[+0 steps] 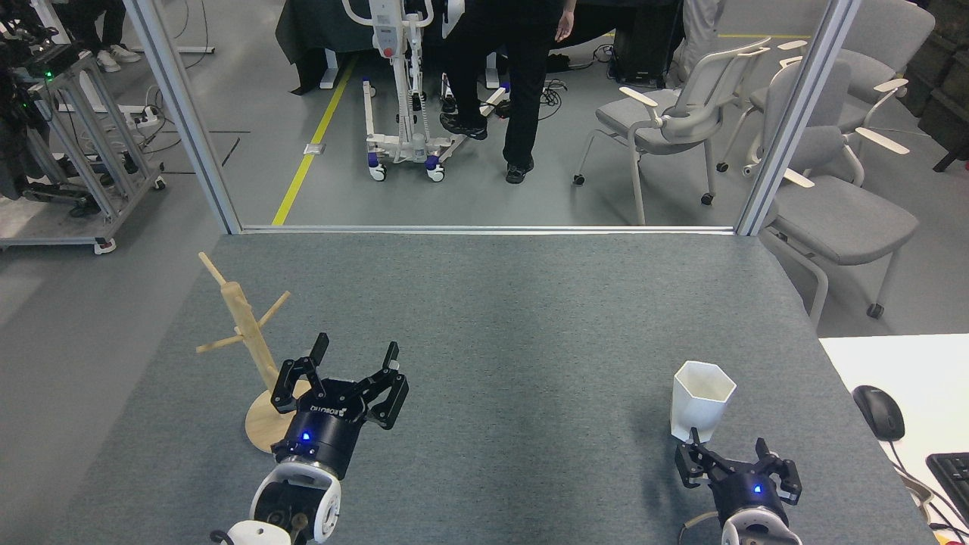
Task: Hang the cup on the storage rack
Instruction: 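Grasp the white hexagonal cup with the right gripper, then lift the white cup with the right gripper and carry it toward the center, then bring the left gripper to the cup and grasp it from the right gripper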
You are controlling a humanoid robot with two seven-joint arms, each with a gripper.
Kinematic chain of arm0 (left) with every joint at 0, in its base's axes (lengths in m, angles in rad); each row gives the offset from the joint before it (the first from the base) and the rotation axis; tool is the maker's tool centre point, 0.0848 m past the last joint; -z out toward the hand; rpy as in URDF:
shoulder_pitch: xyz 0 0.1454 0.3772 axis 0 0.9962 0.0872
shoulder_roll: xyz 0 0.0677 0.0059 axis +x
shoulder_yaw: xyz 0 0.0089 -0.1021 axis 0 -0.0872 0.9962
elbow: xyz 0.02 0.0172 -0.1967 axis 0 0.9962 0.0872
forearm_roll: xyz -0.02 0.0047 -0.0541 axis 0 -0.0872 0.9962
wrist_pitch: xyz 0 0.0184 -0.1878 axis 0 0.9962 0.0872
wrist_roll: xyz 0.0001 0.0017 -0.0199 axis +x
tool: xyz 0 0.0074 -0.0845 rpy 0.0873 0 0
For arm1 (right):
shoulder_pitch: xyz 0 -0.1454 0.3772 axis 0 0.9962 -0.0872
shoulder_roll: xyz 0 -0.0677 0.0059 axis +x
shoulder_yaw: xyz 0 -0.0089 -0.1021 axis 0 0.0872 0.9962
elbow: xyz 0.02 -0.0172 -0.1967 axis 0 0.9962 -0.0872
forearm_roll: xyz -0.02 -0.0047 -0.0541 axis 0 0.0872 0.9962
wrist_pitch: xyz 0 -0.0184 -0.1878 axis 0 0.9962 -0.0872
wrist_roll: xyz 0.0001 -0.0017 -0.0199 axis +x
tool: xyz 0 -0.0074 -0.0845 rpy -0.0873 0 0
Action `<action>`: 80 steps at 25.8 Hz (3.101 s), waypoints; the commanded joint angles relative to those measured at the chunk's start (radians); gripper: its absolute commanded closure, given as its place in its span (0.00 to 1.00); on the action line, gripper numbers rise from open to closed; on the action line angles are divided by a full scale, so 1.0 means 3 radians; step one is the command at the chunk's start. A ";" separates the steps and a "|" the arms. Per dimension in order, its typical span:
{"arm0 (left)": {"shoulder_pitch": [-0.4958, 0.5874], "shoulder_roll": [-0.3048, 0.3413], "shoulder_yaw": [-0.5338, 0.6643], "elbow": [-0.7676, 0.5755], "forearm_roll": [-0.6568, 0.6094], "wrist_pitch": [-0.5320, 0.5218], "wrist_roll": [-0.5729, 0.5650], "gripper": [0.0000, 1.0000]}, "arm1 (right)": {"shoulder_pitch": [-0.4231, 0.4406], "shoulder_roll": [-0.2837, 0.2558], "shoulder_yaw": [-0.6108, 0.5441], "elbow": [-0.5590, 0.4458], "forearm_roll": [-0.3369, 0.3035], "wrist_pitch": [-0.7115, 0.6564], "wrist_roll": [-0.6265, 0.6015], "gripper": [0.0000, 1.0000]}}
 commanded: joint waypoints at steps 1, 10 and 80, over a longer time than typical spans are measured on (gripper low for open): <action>-0.0057 -0.0002 0.0001 0.0017 0.0003 0.0000 0.0006 0.00 | -0.0065 0.0011 0.0016 0.0092 -0.0005 -0.0051 -0.0017 0.00; -0.0036 -0.0002 0.0001 0.0012 0.0003 0.0000 0.0011 0.00 | -0.0172 0.0041 0.0144 0.0189 -0.0005 -0.0153 -0.0017 0.00; -0.0082 -0.0370 -0.0873 -0.0024 0.0023 -0.0148 -0.0516 0.12 | -0.1011 0.0941 0.2092 -0.1749 0.1002 0.2362 0.2244 0.76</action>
